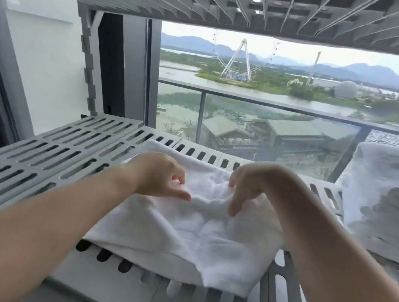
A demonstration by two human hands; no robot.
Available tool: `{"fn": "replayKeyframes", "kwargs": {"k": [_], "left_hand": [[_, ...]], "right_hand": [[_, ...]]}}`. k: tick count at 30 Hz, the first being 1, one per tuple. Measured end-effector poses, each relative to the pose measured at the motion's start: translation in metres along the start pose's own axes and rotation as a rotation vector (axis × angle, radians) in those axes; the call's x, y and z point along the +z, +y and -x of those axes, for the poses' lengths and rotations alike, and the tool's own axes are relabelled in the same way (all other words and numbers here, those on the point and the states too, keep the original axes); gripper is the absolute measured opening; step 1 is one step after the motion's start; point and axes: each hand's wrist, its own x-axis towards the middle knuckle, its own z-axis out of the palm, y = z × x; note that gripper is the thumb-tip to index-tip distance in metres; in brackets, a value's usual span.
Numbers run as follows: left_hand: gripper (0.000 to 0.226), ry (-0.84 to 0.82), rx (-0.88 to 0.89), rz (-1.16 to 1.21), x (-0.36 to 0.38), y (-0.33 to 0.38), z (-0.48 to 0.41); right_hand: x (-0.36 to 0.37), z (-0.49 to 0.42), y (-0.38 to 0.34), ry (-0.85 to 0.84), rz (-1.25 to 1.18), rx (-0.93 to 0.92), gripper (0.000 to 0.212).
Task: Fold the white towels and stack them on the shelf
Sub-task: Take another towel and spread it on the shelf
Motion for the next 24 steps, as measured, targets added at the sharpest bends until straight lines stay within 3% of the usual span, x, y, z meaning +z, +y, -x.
{"fn": "replayKeyframes", "kwargs": {"k": [2,4,7,9,12,16,21,24], "left_hand": [[0.037,-0.035,0.043,-0.114,-0.003,-0.001,0.000],[0.017,-0.018,0.044,-0.202,-0.001,0.001,-0.003],[0.021,0.048,0.004,-0.301,0.008,0.004,-0.008],[0.020,0.068,-0.024,-0.316,0.011,0.003,-0.012],[0.017,0.083,-0.057,-0.315,0.013,0.004,-0.018],[0.017,0.146,-0.166,-0.333,0.000,0.005,-0.028],[0.020,0.336,-0.320,-0.185,-0.036,0.007,-0.043],[0.022,0.433,-0.333,-0.070,-0.054,0.009,-0.063]], "right_hand": [[0.008,-0.006,-0.001,0.114,-0.045,0.052,0.039],[0.018,-0.008,-0.002,0.283,-0.117,0.128,0.017],[0.034,-0.004,-0.006,0.548,-0.251,0.251,0.024],[0.042,0.005,-0.005,0.665,-0.211,0.355,0.030],[0.046,0.024,0.005,0.720,-0.098,0.526,0.026],[0.046,0.041,0.013,0.698,-0.228,0.709,0.022],[0.033,0.028,0.027,0.611,-0.399,0.741,0.018],[0.017,0.007,0.043,0.659,-0.428,0.711,0.018]]}}
